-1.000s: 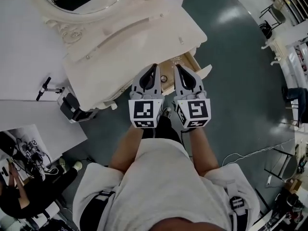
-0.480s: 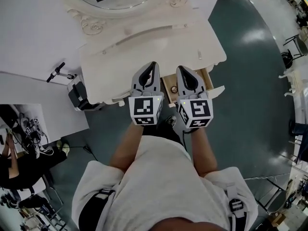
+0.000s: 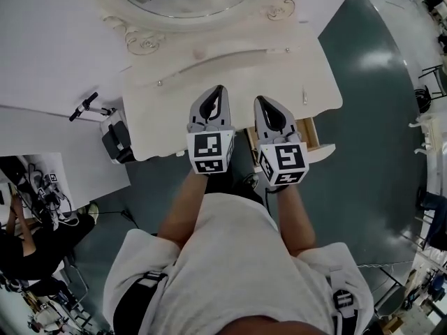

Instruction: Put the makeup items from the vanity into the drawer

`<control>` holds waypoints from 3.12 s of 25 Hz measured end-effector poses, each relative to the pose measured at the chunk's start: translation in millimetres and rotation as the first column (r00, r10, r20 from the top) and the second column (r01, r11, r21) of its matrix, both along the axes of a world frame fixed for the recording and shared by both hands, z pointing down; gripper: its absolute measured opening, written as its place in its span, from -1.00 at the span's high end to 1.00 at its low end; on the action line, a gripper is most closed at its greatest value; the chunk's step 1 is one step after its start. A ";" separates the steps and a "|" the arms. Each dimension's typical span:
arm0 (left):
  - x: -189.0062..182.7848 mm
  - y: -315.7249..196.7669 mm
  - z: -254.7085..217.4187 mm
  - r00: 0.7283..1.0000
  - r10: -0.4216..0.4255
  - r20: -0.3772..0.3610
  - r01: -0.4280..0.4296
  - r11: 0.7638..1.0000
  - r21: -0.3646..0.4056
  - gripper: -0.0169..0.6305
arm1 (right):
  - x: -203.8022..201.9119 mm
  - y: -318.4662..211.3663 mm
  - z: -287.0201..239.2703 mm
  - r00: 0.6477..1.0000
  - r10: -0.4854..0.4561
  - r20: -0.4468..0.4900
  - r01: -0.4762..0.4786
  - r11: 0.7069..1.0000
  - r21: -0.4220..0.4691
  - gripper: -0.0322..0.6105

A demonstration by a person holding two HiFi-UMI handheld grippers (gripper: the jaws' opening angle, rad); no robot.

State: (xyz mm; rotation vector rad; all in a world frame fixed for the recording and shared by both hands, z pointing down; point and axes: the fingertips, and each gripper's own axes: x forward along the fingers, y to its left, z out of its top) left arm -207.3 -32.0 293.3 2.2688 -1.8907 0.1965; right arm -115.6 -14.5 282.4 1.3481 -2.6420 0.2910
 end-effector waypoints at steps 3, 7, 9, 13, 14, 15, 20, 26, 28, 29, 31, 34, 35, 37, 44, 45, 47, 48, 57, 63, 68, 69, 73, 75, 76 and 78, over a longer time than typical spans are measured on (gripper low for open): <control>-15.1 -17.1 14.2 1.000 -0.013 -0.004 0.012 0.999 -0.031 0.93 | -16.7 -16.2 9.8 1.000 -0.016 -0.011 0.016 1.000 -0.021 0.86; -34.0 -37.2 30.7 0.999 -0.041 -0.017 0.040 0.997 -0.063 0.93 | -35.7 -35.7 26.0 0.999 -0.040 -0.025 0.038 0.998 -0.057 0.86; -41.3 -46.8 38.1 0.999 -0.046 -0.016 0.044 0.996 -0.075 0.93 | -43.4 -45.7 33.4 0.999 -0.043 -0.029 0.041 0.997 -0.070 0.86; -60.5 -63.6 57.8 0.998 -0.055 -0.018 0.053 0.993 -0.109 0.93 | -61.5 -60.7 49.9 0.997 -0.059 -0.042 0.055 0.993 -0.102 0.86; -65.5 -67.7 62.6 0.998 -0.060 -0.018 0.058 0.991 -0.118 0.93 | -65.3 -63.6 53.8 0.997 -0.065 -0.048 0.059 0.992 -0.111 0.86; -70.0 -72.3 67.2 0.998 -0.065 -0.017 0.062 0.990 -0.126 0.93 | -68.6 -66.9 57.2 0.996 -0.069 -0.053 0.062 0.991 -0.119 0.86; -88.8 -97.7 87.5 0.997 -0.071 -0.011 0.069 0.986 -0.154 0.93 | -84.5 -84.2 70.2 0.995 -0.077 -0.070 0.065 0.987 -0.150 0.86; -104.7 -126.2 112.9 0.998 -0.062 0.001 0.061 0.974 -0.216 0.93 | -97.1 -115.1 77.2 0.995 -0.063 -0.076 0.049 0.985 -0.164 0.86; -105.1 -134.7 124.1 0.999 -0.041 0.003 0.040 0.968 -0.250 0.92 | -99.1 -124.8 80.6 0.995 -0.057 -0.078 0.043 0.984 -0.171 0.86; -105.7 -138.9 129.1 0.999 -0.035 0.004 0.035 0.964 -0.262 0.92 | -100.2 -129.3 82.6 0.995 -0.054 -0.080 0.040 0.984 -0.175 0.86; -108.4 -147.0 137.7 0.999 -0.034 0.010 0.035 0.960 -0.279 0.92 | -102.3 -137.2 86.9 0.995 -0.050 -0.082 0.034 0.983 -0.182 0.86; -112.5 -157.4 149.9 0.999 -0.035 0.019 0.040 0.952 -0.303 0.92 | -102.4 -146.4 93.4 0.996 -0.042 -0.085 0.025 0.981 -0.193 0.86; -113.2 -160.3 154.3 0.999 -0.032 0.021 0.037 0.948 -0.315 0.92 | -101.7 -149.2 95.3 0.996 -0.038 -0.086 0.021 0.980 -0.197 0.86; -114.4 -165.4 162.3 1.000 -0.020 0.021 0.026 0.940 -0.340 0.76 | -99.6 -154.7 98.5 0.996 -0.029 -0.089 0.010 0.979 -0.204 0.86; -119.8 -179.2 185.5 1.000 -0.011 0.027 0.021 0.916 -0.401 0.52 | -92.3 -169.0 103.5 0.995 0.002 -0.098 -0.023 0.977 -0.214 0.86; -120.2 -180.7 188.0 1.000 -0.010 0.028 0.021 0.913 -0.408 0.51 | -91.2 -170.1 104.0 0.995 0.004 -0.101 -0.026 0.976 -0.215 0.86; -122.6 -183.7 190.6 0.999 -0.015 0.036 0.028 0.910 -0.413 0.49 | -88.9 -172.1 105.2 0.994 0.008 -0.105 -0.031 0.975 -0.218 0.86; -123.8 -185.0 191.3 0.999 -0.018 0.040 0.033 0.910 -0.413 0.49 | -87.4 -172.7 105.9 0.994 0.011 -0.107 -0.035 0.975 -0.220 0.86; -134.3 -190.5 197.9 0.994 -0.037 0.104 0.077 0.910 -0.407 0.59 | -76.7 -171.7 105.9 0.992 0.030 -0.123 -0.058 0.971 -0.230 0.86; -128.5 -186.2 191.1 0.993 -0.027 0.117 0.072 0.914 -0.398 0.70 | -67.5 -170.3 99.0 0.992 0.023 -0.127 -0.050 0.975 -0.217 0.86; -101.4 -185.0 174.5 0.991 0.030 0.132 0.019 0.933 -0.360 0.70 | -57.1 -166.2 91.3 0.993 0.034 -0.116 -0.057 0.978 -0.199 0.86; -94.0 -184.2 171.6 0.990 0.046 0.132 0.004 0.936 -0.353 0.70 | -53.6 -163.5 91.6 0.993 0.041 -0.114 -0.063 0.978 -0.200 0.86; -63.6 -177.5 165.3 0.987 0.097 0.132 -0.046 0.938 -0.344 0.70 | -34.1 -148.8 94.6 0.991 0.070 -0.116 -0.093 0.973 -0.210 0.86; -47.6 -173.6 164.6 0.985 0.124 0.124 -0.074 0.936 -0.345 0.70 | -20.8 -143.2 93.6 0.989 0.090 -0.118 -0.113 0.972 -0.207 0.86; -39.6 -171.8 164.4 0.983 0.137 0.121 -0.088 0.935 -0.345 0.70 | -13.7 -141.2 92.6 0.988 0.101 -0.118 -0.123 0.971 -0.204 0.86; -23.2 -168.1 163.1 0.979 0.166 0.116 -0.117 0.933 -0.341 0.70 | 0.2 -137.1 90.4 0.985 0.125 -0.118 -0.147 0.969 -0.198 0.86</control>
